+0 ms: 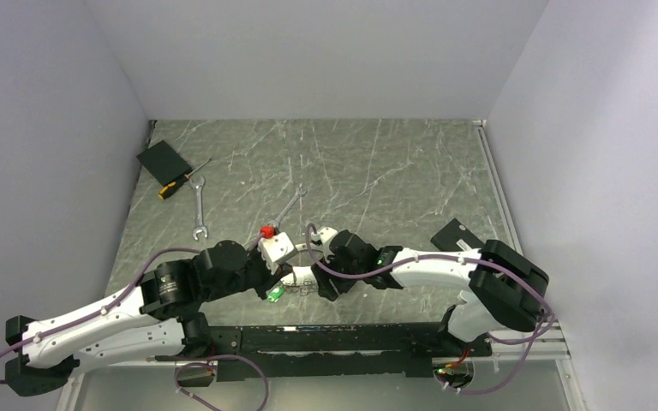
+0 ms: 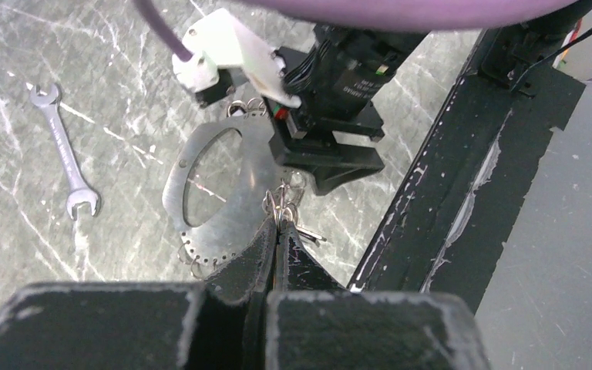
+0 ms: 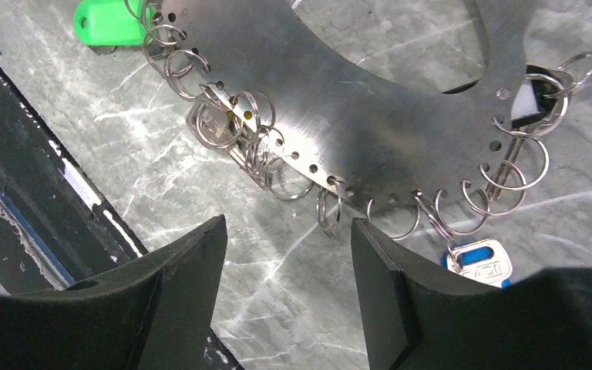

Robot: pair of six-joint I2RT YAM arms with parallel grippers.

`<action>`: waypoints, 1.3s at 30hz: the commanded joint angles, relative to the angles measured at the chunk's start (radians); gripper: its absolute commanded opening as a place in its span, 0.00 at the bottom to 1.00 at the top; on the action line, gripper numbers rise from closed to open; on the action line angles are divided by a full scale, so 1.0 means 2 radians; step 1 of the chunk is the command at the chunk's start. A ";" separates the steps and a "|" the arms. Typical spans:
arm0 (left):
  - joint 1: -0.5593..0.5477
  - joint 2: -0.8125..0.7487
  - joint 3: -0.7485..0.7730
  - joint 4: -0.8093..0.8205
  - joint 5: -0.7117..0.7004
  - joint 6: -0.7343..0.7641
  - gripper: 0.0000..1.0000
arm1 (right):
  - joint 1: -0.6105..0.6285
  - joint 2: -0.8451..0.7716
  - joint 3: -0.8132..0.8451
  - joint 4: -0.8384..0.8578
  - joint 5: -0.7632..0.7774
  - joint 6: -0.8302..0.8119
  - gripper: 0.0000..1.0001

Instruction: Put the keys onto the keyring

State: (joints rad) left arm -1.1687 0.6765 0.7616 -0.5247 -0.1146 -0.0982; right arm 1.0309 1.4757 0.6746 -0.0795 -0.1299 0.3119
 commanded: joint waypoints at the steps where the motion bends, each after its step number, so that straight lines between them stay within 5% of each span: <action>1: -0.003 -0.016 0.033 -0.025 -0.025 -0.004 0.00 | 0.001 -0.025 -0.015 0.060 0.019 -0.012 0.63; 14: -0.003 -0.071 0.026 -0.058 -0.056 -0.001 0.00 | 0.001 -0.006 -0.013 0.074 0.054 0.001 0.30; 19: -0.003 -0.060 0.028 -0.061 -0.056 0.000 0.00 | 0.001 -0.025 -0.010 0.061 0.061 0.000 0.32; 26: -0.003 -0.068 0.025 -0.059 -0.055 0.002 0.00 | 0.001 -0.042 0.002 0.055 0.053 -0.001 0.52; 39: -0.003 0.004 0.018 -0.023 -0.060 -0.042 0.00 | -0.014 -0.026 0.026 0.061 0.044 0.029 0.49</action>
State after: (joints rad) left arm -1.1694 0.6060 0.7918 -0.6266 -0.2085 -0.1265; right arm 1.0245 1.4361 0.6987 0.0147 -0.0334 0.3363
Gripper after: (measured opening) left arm 0.013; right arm 0.505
